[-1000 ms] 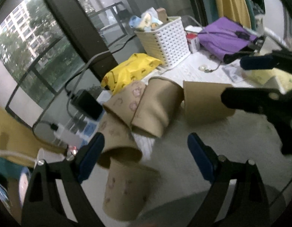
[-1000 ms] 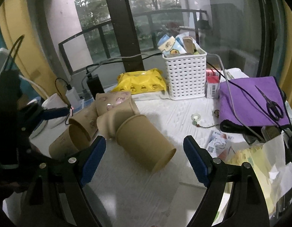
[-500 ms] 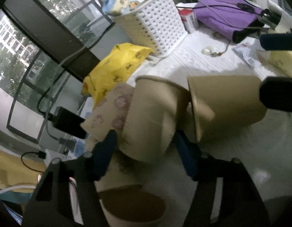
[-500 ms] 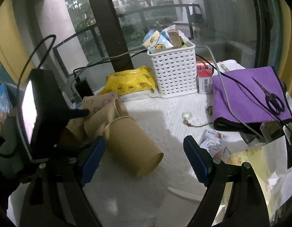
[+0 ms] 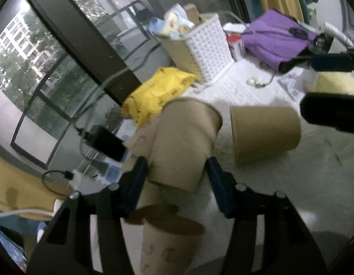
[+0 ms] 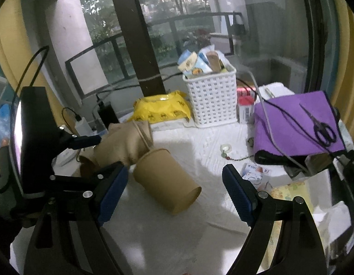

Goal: Flip cup upright
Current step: 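Close the left gripper on the rim of a lying brown paper cup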

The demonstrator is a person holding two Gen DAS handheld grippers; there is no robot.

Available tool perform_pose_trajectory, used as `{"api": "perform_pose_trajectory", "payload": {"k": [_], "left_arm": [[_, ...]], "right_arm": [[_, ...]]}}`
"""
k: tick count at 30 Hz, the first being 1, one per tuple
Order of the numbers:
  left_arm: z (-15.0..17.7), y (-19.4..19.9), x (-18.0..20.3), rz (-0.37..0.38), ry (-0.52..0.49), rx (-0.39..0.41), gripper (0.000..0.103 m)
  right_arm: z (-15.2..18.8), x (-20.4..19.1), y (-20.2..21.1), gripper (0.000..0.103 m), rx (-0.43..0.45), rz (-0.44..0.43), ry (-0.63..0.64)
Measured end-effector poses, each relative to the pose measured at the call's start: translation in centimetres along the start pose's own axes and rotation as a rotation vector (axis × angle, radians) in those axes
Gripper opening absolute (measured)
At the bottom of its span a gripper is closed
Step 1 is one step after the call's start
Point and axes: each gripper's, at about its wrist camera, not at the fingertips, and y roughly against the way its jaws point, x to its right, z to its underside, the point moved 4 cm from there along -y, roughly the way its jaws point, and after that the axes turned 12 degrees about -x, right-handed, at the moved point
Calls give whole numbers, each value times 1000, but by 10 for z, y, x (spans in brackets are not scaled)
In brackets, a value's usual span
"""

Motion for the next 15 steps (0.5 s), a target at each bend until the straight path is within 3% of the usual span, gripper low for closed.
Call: {"api": "perform_pose_trajectory", "payload": {"k": [8, 15], "left_arm": [[19, 54, -10, -8, 88, 93, 52], [55, 75, 1, 65, 132, 76, 50]], "right_arm": [[5, -19, 42, 86, 59, 8, 24], [26, -32, 70, 86, 79, 13, 31]]}}
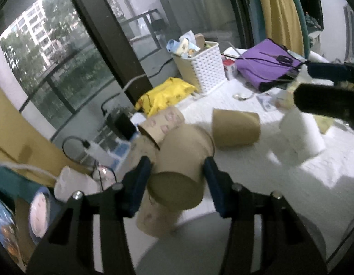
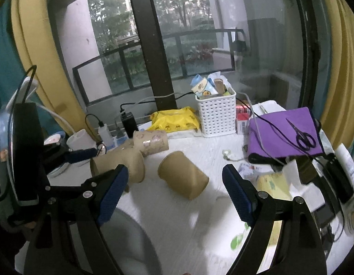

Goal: Flip cup upright
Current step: 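Close the left gripper on the rim of a lying brown paper cup, then lift the brown cup with the left gripper over the grey mat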

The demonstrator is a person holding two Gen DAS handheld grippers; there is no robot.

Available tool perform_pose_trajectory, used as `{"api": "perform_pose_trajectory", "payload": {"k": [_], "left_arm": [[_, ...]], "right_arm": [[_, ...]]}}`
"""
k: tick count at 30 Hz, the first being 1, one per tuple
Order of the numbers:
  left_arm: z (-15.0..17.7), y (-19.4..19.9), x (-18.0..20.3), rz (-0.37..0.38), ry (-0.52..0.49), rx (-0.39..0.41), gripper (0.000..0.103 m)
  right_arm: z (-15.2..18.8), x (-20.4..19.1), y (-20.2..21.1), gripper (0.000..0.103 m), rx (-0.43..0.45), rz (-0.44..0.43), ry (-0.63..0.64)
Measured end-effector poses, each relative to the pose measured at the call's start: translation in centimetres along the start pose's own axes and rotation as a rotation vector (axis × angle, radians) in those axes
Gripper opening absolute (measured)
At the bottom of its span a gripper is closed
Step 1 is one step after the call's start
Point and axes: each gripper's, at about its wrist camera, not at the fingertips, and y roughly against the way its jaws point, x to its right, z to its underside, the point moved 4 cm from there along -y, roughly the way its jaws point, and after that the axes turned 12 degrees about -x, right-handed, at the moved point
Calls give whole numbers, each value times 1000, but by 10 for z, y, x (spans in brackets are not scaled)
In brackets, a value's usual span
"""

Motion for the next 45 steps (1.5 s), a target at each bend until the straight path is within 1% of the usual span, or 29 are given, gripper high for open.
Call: {"api": "perform_pose_trajectory", "payload": {"k": [6, 10, 12, 14, 15, 20, 24, 28, 33, 35, 38, 39, 41, 45], "left_arm": [[26, 27, 12, 46, 30, 18, 50], [42, 35, 21, 85, 50, 6, 48], [52, 42, 28, 123, 63, 2, 47], [62, 49, 36, 132, 67, 0, 46], [66, 50, 39, 137, 64, -4, 38], [100, 55, 58, 179, 74, -61, 37], [123, 69, 65, 183, 94, -59, 37], [141, 80, 62, 182, 130, -54, 37], [173, 94, 52, 206, 247, -28, 38], [190, 99, 43, 239, 339, -17, 38], [211, 102, 28, 234, 422, -14, 38], [217, 102, 23, 243, 451, -14, 38], [231, 103, 10, 284, 526, -13, 38], [241, 107, -2, 295, 568, 7, 38]], "right_arm": [[23, -5, 12, 86, -15, -4, -7], [36, -7, 21, 86, -19, -4, -6], [43, -8, 28, 86, -16, -3, -6], [49, -8, 33, 86, -17, -5, -10], [53, -8, 34, 86, -22, -8, -11], [73, -14, 35, 86, -56, -16, 2], [91, -19, 39, 86, -79, -25, 14], [102, -24, 42, 86, -87, -23, 22], [111, -33, 52, 86, -75, -23, 32], [113, -37, 54, 86, -75, -25, 34], [118, -48, 56, 86, -79, -32, 56], [119, -55, 57, 86, -81, -36, 71], [121, -66, 58, 86, -83, -44, 94], [126, -90, 57, 86, -96, -68, 154]]}}
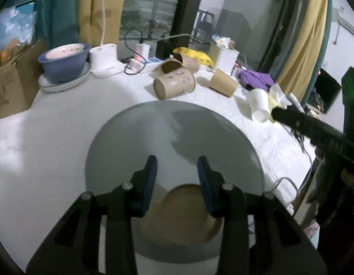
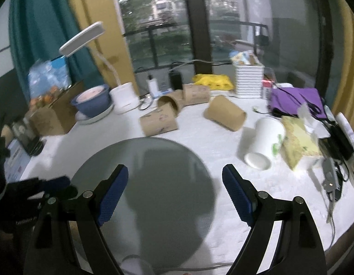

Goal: Flip cup upright
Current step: 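Lift the brown cup with the left gripper over the grey mat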

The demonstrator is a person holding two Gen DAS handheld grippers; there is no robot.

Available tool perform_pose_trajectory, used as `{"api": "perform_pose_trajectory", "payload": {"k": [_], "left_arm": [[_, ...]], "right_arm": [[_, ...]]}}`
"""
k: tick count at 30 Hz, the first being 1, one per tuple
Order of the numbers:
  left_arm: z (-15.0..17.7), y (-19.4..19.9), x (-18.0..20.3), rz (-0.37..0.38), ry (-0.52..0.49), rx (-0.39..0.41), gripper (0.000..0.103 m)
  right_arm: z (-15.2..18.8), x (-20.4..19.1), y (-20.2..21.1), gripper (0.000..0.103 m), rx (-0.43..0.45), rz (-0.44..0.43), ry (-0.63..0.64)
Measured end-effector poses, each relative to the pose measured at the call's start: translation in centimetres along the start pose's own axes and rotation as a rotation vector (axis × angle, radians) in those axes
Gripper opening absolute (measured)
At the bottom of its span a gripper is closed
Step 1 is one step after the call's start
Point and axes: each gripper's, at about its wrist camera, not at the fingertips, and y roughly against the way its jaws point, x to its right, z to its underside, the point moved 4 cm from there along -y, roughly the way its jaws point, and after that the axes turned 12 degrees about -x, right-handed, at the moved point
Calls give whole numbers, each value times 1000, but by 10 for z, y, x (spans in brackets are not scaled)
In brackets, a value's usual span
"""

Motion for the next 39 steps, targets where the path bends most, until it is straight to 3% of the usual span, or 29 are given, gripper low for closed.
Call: {"api": "perform_pose_trajectory", "payload": {"k": [7, 12, 14, 15, 16, 23, 29, 31, 34, 37, 39], "left_arm": [[7, 32, -2, -1, -55, 76, 46], [25, 35, -10, 15, -63, 41, 51], [33, 38, -6, 33, -75, 31, 60], [37, 39, -3, 36, -92, 27, 73], [40, 38, 0, 34, -104, 23, 79], [44, 16, 11, -6, -129, -27, 79], [36, -1, 6, 21, -106, -38, 78], [33, -6, 5, 28, -100, -62, 61], [30, -8, 3, 42, -94, -71, 61], [27, -5, 1, 64, -75, -55, 60], [23, 8, 6, 92, -109, 23, 60]], "right_arm": [[17, -34, -7, 86, -56, -60, 63], [38, -52, -14, 86, -114, -59, 107], [43, -53, -15, 86, -125, -53, 111], [45, -53, -16, 86, -131, -50, 108], [46, -51, -16, 86, -134, -48, 103], [48, -48, -13, 86, -125, -54, 99], [51, -33, -17, 86, -129, -44, 67], [51, -27, -18, 86, -130, -44, 55], [52, -25, -20, 86, -132, -50, 46], [52, -25, -23, 86, -138, -57, 47], [51, -24, -25, 86, -142, -61, 48]]}}
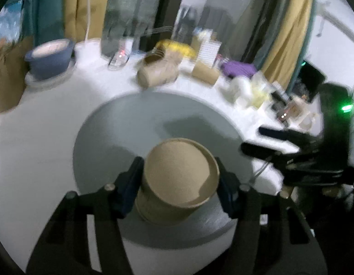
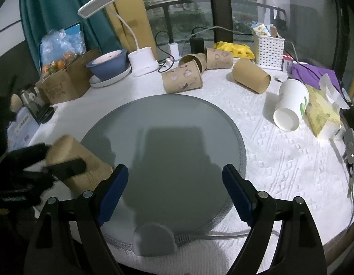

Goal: Flip cup upright
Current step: 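Lift the brown cup with the left gripper over the grey mat, then roll the left gripper to turn the cup while the right gripper grasps it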

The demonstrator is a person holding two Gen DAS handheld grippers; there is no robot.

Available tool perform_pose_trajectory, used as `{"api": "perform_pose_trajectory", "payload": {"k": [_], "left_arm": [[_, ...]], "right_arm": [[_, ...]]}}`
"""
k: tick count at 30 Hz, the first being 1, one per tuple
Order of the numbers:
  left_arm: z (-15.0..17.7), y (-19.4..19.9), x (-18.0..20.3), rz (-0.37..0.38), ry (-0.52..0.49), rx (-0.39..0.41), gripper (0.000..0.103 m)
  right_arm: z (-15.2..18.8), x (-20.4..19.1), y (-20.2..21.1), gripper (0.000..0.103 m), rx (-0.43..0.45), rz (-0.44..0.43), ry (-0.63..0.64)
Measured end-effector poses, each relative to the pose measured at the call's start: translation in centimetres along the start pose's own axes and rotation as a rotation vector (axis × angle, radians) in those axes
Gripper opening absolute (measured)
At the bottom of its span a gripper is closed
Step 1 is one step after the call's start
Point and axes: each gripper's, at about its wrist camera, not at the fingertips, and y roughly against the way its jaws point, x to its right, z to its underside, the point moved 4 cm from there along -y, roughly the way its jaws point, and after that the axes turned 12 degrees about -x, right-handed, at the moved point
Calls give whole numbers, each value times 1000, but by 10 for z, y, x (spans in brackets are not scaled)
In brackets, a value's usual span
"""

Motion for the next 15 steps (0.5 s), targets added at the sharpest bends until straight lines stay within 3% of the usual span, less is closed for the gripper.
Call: {"api": "perform_pose_trajectory", "payload": {"k": [4, 5, 10, 15], "left_arm": [[-10, 20, 27, -140, -235, 139, 60], [-9, 22, 37, -194, -343, 172, 60], [7, -3, 60, -374, -741, 187, 60], [14, -23, 70, -481, -965, 222, 60]], "right_arm": [[-6, 6, -2, 86, -10, -19, -13], [-9, 8, -2, 86, -12, -28, -19], [-26, 11, 1, 86, -28, -68, -15], [-46, 11, 9, 86, -55, -116, -12]]}}
